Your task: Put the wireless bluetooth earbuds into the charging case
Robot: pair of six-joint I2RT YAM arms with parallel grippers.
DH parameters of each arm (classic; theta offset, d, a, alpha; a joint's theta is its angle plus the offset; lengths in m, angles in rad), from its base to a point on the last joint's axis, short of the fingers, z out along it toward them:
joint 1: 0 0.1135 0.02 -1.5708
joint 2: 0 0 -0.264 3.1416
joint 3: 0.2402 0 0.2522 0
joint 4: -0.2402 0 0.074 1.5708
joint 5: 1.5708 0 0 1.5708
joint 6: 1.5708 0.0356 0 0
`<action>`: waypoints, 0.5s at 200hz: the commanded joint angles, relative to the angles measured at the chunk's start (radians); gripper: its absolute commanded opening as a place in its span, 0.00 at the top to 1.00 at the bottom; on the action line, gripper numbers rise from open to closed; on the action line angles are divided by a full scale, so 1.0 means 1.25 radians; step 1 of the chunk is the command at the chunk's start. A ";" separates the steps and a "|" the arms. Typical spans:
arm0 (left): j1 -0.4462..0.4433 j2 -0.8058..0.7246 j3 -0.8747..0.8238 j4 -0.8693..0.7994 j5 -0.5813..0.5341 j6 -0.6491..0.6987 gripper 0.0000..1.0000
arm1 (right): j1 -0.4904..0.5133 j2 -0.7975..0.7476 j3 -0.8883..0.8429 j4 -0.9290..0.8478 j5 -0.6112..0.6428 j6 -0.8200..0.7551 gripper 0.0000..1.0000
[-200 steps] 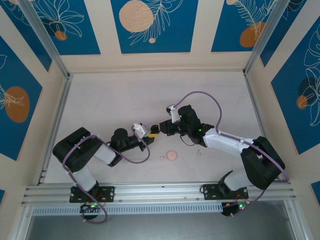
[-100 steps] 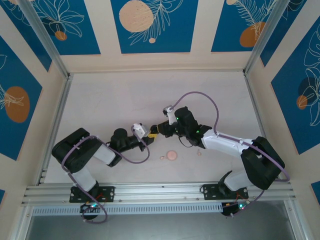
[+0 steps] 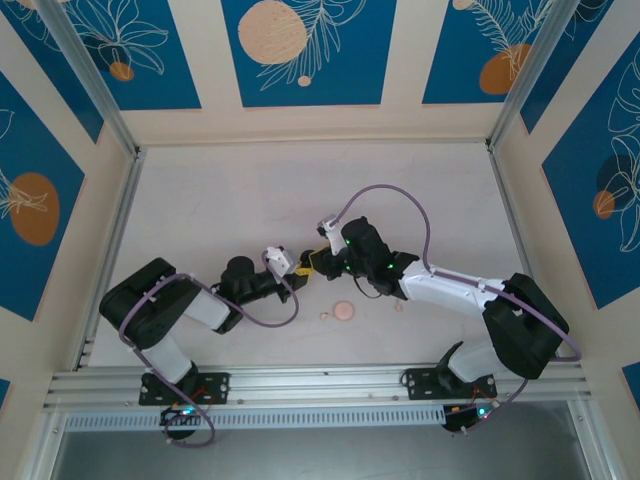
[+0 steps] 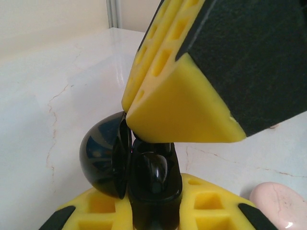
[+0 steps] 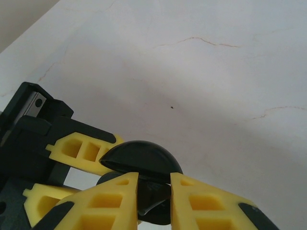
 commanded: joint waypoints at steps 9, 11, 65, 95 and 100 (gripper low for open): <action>-0.010 -0.024 0.008 0.046 0.020 -0.003 0.91 | 0.008 -0.027 0.006 -0.047 0.043 -0.027 0.79; -0.010 -0.024 0.008 0.047 0.020 -0.003 0.91 | 0.008 -0.028 0.007 -0.047 0.045 -0.028 0.79; -0.009 -0.026 0.007 0.040 0.020 -0.001 0.92 | 0.008 -0.048 0.006 -0.048 0.075 -0.035 0.80; -0.011 -0.027 0.007 0.039 0.020 0.001 0.92 | 0.008 -0.062 0.002 -0.047 0.086 -0.036 0.80; -0.009 -0.026 0.006 0.039 0.019 0.000 0.92 | 0.008 -0.065 0.002 -0.048 0.088 -0.036 0.79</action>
